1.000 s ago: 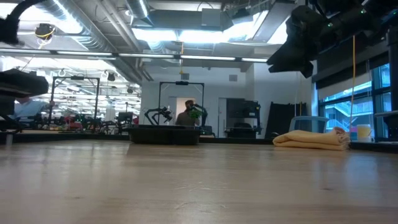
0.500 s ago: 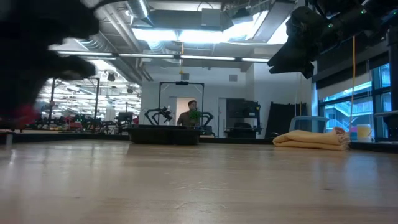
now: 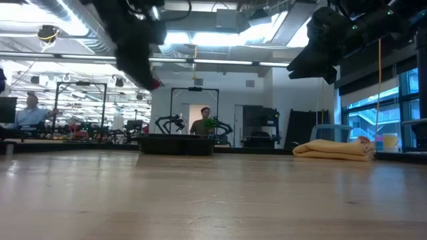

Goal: Pick and placing Produce into tupperware
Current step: Put the red cherry into the black bin, then put the blackberry into the black bin

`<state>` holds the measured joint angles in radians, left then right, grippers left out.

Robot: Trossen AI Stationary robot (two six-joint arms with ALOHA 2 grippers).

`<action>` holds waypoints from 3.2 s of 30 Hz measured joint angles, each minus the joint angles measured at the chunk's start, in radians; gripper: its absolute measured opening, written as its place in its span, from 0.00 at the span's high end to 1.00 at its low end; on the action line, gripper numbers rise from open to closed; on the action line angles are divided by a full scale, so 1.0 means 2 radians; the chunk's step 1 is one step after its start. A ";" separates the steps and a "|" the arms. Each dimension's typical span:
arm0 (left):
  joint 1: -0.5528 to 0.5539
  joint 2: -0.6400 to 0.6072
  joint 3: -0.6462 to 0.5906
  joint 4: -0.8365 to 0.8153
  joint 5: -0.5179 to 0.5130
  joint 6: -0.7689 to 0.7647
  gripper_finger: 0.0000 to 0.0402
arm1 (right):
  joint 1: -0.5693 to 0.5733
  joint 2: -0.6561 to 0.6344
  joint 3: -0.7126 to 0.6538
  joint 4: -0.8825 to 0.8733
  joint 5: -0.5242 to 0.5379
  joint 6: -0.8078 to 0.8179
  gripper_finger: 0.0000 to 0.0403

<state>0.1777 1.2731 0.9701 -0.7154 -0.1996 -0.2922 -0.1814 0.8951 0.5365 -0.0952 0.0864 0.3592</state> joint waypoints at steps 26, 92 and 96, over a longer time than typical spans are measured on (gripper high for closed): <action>0.220 0.206 0.029 0.138 0.055 0.069 0.94 | 0.000 0.000 0.000 0.015 0.001 -0.014 0.65; -0.354 0.107 0.028 0.168 0.177 -0.033 0.34 | -0.001 0.000 0.000 0.005 0.006 -0.014 0.65; -0.392 0.150 0.028 0.168 0.123 -0.019 0.34 | -0.001 0.000 0.000 0.003 0.006 -0.014 0.65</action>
<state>-0.6055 1.5725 1.0267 -0.3790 0.0472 -0.3300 -0.1829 0.8948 0.5365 -0.0891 0.0982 0.3313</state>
